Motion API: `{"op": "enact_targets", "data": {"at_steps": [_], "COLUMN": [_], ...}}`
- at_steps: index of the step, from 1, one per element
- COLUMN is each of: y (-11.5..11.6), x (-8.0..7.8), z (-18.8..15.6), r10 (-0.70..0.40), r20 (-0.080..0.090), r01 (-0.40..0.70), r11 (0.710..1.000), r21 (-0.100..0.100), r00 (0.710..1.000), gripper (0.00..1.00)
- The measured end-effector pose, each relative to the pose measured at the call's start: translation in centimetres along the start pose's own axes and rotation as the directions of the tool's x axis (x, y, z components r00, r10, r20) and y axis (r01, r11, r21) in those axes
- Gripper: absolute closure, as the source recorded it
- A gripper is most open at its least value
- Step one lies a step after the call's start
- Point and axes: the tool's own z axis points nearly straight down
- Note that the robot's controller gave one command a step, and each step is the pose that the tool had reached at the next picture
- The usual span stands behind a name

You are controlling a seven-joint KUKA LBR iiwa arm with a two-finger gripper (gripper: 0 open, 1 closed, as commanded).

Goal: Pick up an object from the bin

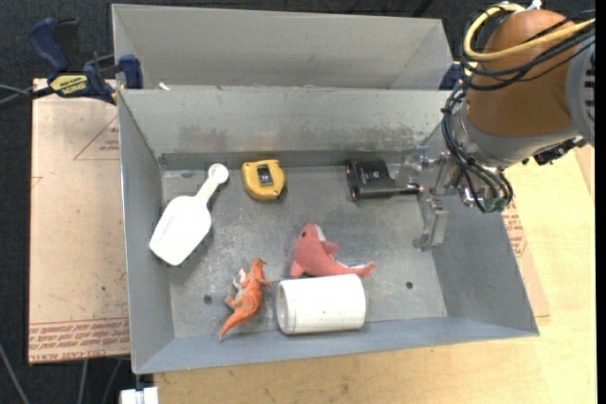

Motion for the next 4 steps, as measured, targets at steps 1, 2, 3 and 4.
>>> {"op": "enact_targets", "data": {"at_steps": [1,2,3,4], "y": [0.0,-0.3,5.3,3.5], "x": [-0.1,-2.9,1.7,-2.0], "z": [-0.5,4.3,6.7,6.5], "r10": [-0.002,-0.025,-0.051,0.068], "r20": [0.008,0.015,0.007,0.012], "r01": [0.002,0.025,0.051,-0.068], "r11": [1.0,1.0,0.999,0.998], "r21": [0.001,0.002,0.001,-0.003], "r00": [1.0,1.0,0.999,0.998], "gripper": [0.0,0.0,0.0,0.0]}}
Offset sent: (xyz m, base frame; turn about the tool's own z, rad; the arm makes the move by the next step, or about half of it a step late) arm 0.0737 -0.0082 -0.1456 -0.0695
